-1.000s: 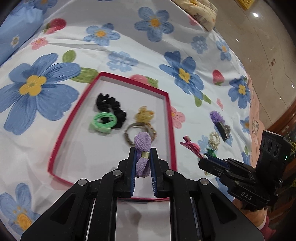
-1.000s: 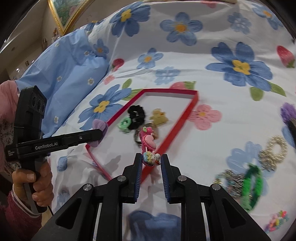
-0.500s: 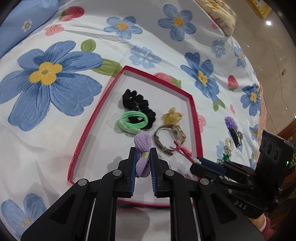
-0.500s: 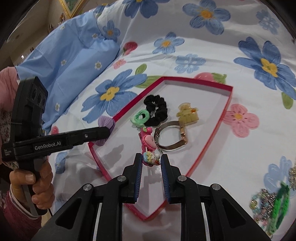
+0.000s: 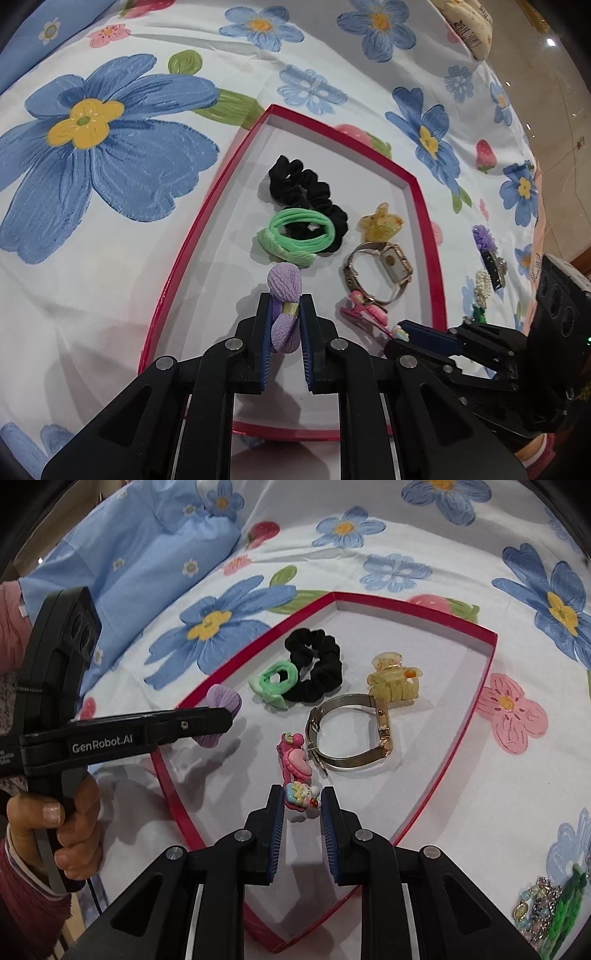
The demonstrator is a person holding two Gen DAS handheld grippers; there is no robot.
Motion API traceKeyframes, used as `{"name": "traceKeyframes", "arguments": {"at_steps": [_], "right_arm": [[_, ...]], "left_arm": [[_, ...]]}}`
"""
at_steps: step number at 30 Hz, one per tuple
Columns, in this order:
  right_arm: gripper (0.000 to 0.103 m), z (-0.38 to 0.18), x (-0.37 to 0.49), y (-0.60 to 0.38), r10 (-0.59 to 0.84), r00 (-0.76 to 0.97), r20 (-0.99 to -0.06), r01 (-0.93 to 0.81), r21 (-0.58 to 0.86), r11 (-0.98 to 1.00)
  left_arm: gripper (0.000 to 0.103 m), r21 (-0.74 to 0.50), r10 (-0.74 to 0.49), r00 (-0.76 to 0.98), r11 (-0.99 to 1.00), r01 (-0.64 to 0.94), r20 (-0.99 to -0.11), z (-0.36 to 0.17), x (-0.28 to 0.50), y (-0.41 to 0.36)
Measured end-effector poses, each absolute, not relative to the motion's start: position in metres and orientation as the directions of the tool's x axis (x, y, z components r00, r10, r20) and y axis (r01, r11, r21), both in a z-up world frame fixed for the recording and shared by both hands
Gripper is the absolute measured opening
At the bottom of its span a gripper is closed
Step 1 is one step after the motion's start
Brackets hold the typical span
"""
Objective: Organize jewelry
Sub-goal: 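Carry both items over the red tray and open the left tool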
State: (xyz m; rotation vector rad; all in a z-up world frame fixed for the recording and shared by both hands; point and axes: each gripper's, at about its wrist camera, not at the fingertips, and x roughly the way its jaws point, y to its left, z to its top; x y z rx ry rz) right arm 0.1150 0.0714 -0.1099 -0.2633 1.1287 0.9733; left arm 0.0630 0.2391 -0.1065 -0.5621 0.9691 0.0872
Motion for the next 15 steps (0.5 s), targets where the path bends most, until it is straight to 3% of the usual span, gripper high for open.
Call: {"name": "traceKeyframes", "arguments": {"at_steps": [11,15], "right_arm": [[0.021,-0.115,0.116,0.082,0.484,0.062,-0.873,-0.791,0.253,0.557],[0.022,-0.116,0.116,0.084,0.479,0.058,-0.876,-0.793,0.251,0.556]], "left_arm": [[0.013,-0.401,-0.176,0.548,0.857,-0.322,-0.818,-0.116,0.067,0.241],[0.020,-0.398,-0.172,0.546,0.857,-0.328,-0.820,-0.114,0.067,0.241]]}}
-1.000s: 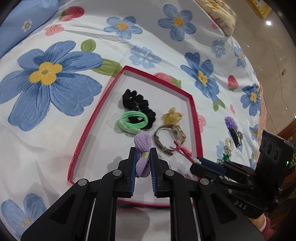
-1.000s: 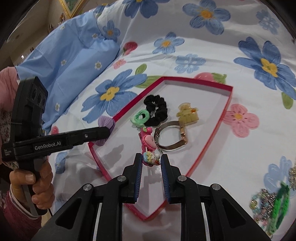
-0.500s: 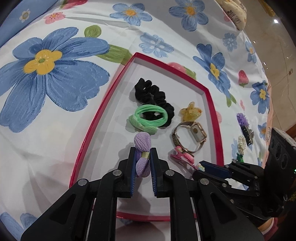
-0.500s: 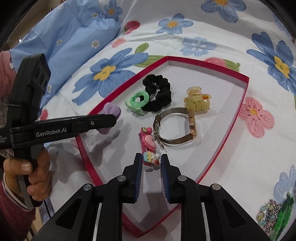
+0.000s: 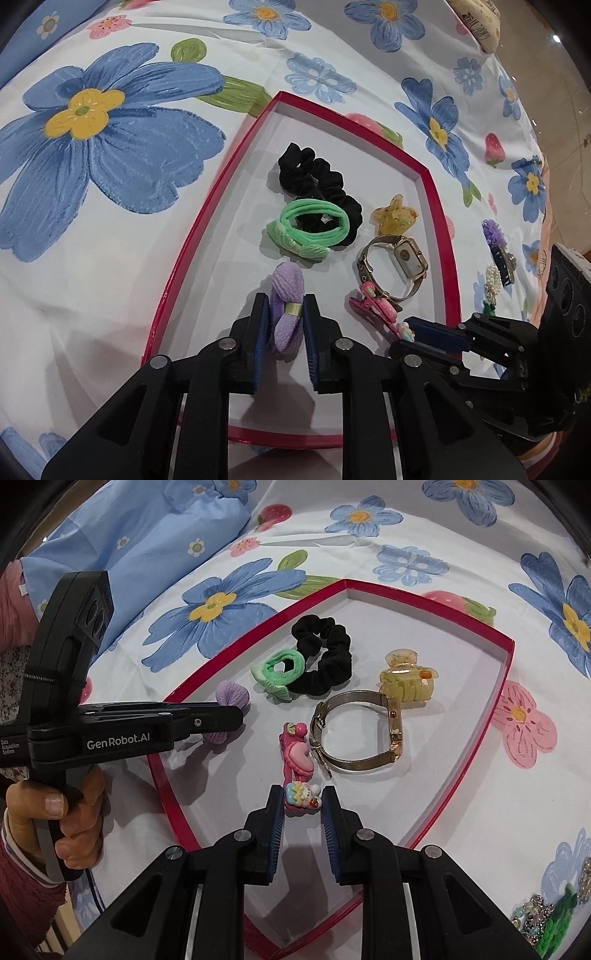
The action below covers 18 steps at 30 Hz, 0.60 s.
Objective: Organize jewelry
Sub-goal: 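Carry both items over the red tray and open the left tool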
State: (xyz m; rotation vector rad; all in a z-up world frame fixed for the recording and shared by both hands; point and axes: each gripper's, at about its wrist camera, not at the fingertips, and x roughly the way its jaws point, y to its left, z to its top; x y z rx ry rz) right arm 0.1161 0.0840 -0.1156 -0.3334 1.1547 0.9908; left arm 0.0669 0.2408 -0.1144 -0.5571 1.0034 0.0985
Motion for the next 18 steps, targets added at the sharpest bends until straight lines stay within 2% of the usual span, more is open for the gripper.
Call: {"name": "traceKeyframes", "arguments": {"at_steps": [2,7,10,14,18], "right_arm": [[0.023,-0.116,0.116,0.085,0.475,0.057,-0.878,-0.795,0.248,0.553],[0.023,-0.116,0.117,0.086,0.472,0.052,-0.880,-0.792,0.251,0.556],[0.023,-0.116,0.117,0.086,0.470,0.049,-0.881,-0.790,0.254,0.558],[0.034,-0.114,0.115,0.085,0.479,0.037,-0.877,-0.788,0.269,0.554],[0.035,-0.111,0.111,0.083,0.484,0.045,-0.874,-0.787,0.268,0.556]], "left_arm": [[0.027,-0.397,-0.169,0.544,0.854,-0.336,-0.822,-0.113,0.067,0.241],[0.034,-0.395,-0.160,0.552,0.854,-0.338,-0.819,-0.108,0.064,0.240],[0.037,-0.390,-0.152,0.556,0.855,-0.341,-0.817,-0.103,0.061,0.241],[0.039,-0.393,-0.143,0.567,0.851,-0.348,-0.811,-0.097,0.055,0.244],[0.039,-0.391,-0.135,0.572,0.850,-0.353,-0.809,-0.090,0.049,0.243]]}}
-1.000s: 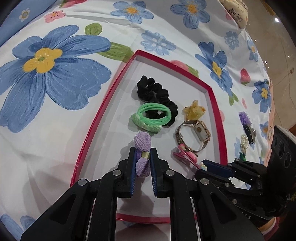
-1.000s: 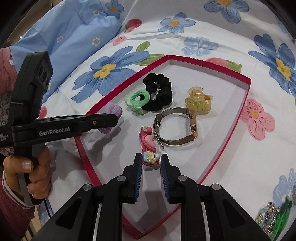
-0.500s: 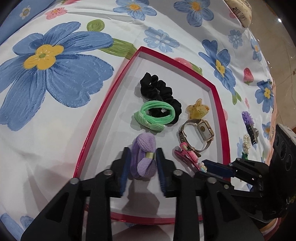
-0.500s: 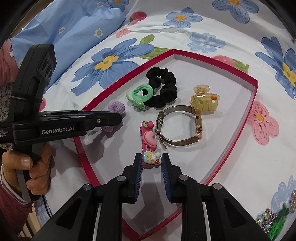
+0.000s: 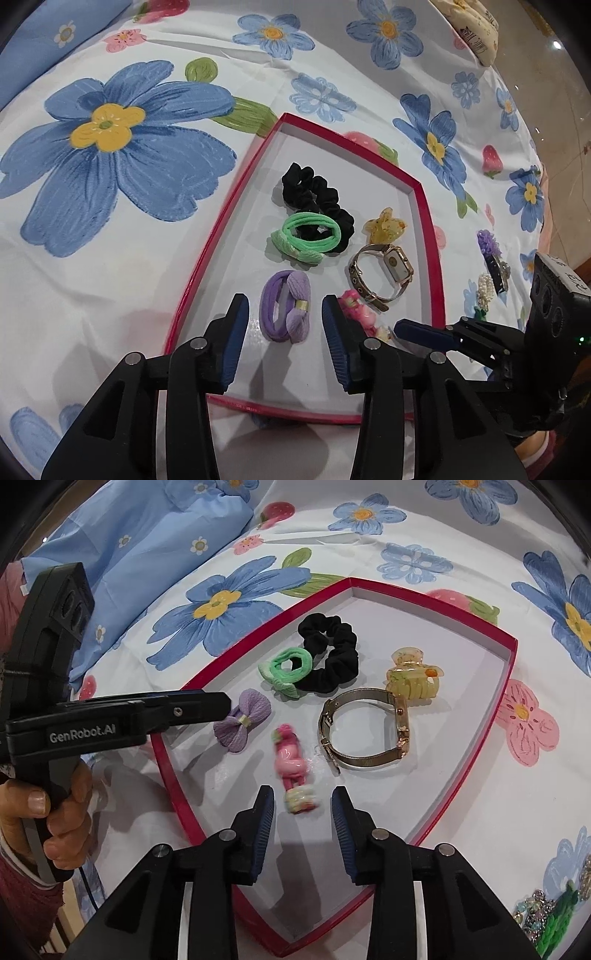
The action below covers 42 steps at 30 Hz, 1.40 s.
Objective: Organize jewelry
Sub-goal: 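Carry both items over the red tray and open the left tool, then move both open tools from the tray back over the loose jewelry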
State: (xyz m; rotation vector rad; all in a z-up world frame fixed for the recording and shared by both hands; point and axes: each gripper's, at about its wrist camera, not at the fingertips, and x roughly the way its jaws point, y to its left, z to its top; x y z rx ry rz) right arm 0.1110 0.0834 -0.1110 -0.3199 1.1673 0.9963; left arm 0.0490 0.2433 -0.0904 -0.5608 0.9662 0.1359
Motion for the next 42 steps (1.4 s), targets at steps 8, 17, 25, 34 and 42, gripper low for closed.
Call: {"name": "traceKeyframes", "arguments": {"at_steps": [8,17,25,34,42], "right_arm": [[0.035,-0.093,0.107,0.064,0.522,0.075,-0.849,-0.766,0.286,0.576],[0.035,-0.067,0.102,0.015,0.575,0.158,-0.803,-0.712,0.311,0.630],[0.036,-0.055,0.103,-0.058,0.562,0.244,-0.791,-0.612,0.324,0.722],[0.037,-0.041,0.104,-0.133,0.529,0.341,-0.777,-0.503,0.325,0.801],[0.040,-0.044,0.102,-0.198,0.475,0.405,-0.782,-0.395,0.318,0.862]], "left_arm": [[0.044,-0.387,-0.127,0.588,0.857,-0.341,-0.799,-0.075,0.038,0.232],[0.044,-0.402,-0.159,0.618,0.873,-0.277,-0.770,-0.051,0.032,0.203],[0.044,-0.400,-0.213,0.614,0.898,-0.184,-0.760,-0.039,0.035,0.157],[0.048,-0.391,-0.265,0.589,0.915,-0.095,-0.763,-0.035,0.041,0.108],[0.048,-0.378,-0.300,0.556,0.925,-0.029,-0.775,-0.037,0.048,0.068]]}}
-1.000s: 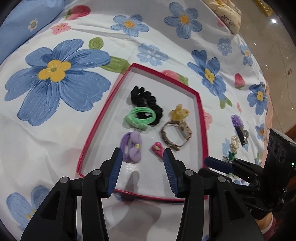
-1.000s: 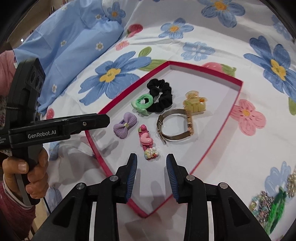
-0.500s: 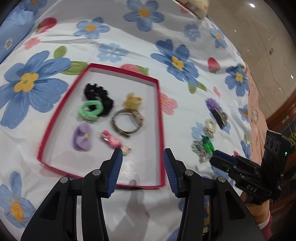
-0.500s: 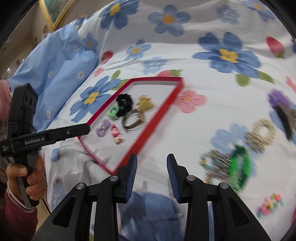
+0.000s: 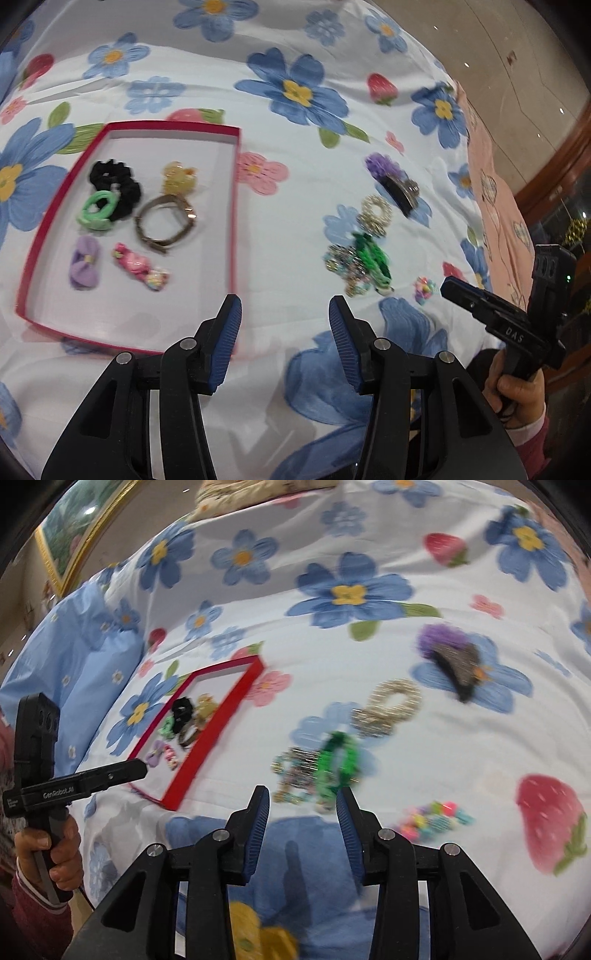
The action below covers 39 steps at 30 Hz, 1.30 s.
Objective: Organize jewelry
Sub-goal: 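Move both open tools from the tray back over the loose jewelry, then grasp the green braided hair tie with the right tool while the left tool grasps the pastel beaded bracelet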
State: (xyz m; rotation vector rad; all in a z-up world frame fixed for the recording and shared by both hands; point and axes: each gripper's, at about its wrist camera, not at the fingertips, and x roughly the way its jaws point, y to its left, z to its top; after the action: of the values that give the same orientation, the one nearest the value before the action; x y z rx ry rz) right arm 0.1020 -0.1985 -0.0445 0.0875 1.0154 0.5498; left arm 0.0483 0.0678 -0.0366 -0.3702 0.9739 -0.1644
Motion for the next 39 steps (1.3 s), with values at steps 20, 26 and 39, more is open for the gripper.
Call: {"name": "traceKeyframes", "arguments": {"at_steps": [20,26,39], "right_arm": [[0.041,-0.070,0.114,-0.233,0.485,0.396,-0.779,-0.332,0.371,0.867],[0.031,-0.083,0.139,-0.205,0.506,0.356,-0.786,-0.369,0.379,0.849],[0.011,-0.119,0.177,-0.173,0.493,0.277,-0.824,-0.385,0.375,0.843]], "left_arm": [[0.048,-0.333,-0.336,0.462,0.939,0.092,-0.821,-0.066,0.091,-0.013],[0.048,-0.323,-0.337,0.432,0.940,0.107,-0.836,-0.086,0.113,-0.022],[0.030,-0.292,-0.331,0.416,0.943,0.157,-0.847,-0.103,0.135,-0.035]]}}
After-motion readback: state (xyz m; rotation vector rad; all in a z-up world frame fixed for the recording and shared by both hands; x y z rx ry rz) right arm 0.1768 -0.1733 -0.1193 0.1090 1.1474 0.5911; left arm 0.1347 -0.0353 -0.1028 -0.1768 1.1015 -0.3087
